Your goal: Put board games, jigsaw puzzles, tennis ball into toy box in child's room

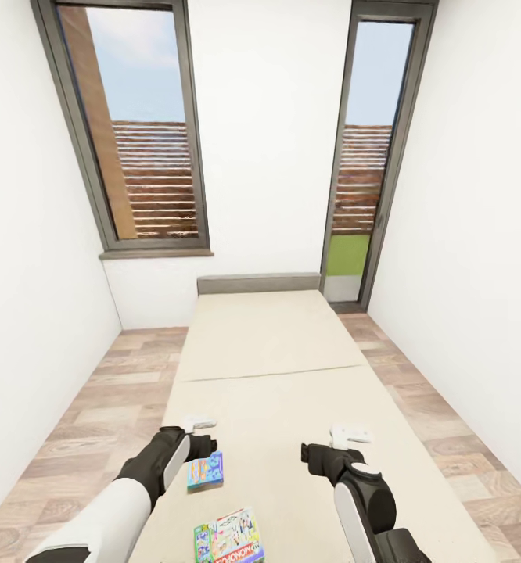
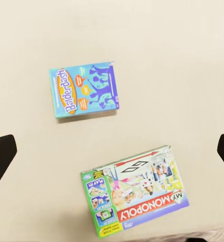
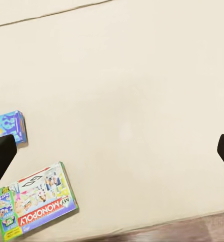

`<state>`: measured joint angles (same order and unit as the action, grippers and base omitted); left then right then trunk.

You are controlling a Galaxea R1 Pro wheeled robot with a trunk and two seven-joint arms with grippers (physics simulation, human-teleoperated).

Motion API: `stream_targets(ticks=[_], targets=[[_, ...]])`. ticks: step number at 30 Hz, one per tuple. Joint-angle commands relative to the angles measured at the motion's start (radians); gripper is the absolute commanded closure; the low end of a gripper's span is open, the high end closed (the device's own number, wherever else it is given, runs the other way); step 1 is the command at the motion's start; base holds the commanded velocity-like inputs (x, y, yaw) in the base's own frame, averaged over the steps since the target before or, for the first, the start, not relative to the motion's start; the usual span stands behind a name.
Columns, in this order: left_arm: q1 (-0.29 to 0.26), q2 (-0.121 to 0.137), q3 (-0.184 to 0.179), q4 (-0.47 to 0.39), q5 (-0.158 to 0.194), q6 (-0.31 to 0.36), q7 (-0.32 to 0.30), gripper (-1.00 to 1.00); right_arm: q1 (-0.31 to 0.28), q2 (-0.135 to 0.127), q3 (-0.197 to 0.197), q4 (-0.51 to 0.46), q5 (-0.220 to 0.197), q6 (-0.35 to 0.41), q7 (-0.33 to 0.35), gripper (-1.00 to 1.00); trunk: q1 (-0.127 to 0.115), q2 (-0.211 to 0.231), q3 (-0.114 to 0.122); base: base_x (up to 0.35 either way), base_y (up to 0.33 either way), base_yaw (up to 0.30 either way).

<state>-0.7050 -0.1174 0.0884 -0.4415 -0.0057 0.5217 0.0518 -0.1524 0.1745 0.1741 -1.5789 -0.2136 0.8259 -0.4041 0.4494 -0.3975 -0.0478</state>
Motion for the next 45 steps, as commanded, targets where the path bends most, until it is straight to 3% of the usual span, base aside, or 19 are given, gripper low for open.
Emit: stream_targets(ticks=[1, 12, 45], targets=[[-0.001, -0.002, 0.006, -0.002, 0.000, 0.005, 0.002, -1.00, -0.002, 0.000, 0.000, -0.001, -0.010, 0.008, -0.010, -1.00, 0.001, -0.003, -0.004, 0.000, 0.000, 0.000], [-0.001, -0.007, 0.005, 0.000, 0.000, 0.000, 0.001, -1.00, -0.015, 0.000, -0.006, -0.001, -0.010, 0.068, -0.010, -1.00, 0.001, -0.003, -0.022, 0.000, 0.000, 0.000], [-0.001, -0.001, 0.003, -0.006, 0.008, 0.001, -0.017, -1.00, -0.023, 0.000, -0.015, -0.001, -0.014, 0.115, -0.009, -1.00, 0.001, -0.003, -0.075, 0.000, 0.000, 0.000]])
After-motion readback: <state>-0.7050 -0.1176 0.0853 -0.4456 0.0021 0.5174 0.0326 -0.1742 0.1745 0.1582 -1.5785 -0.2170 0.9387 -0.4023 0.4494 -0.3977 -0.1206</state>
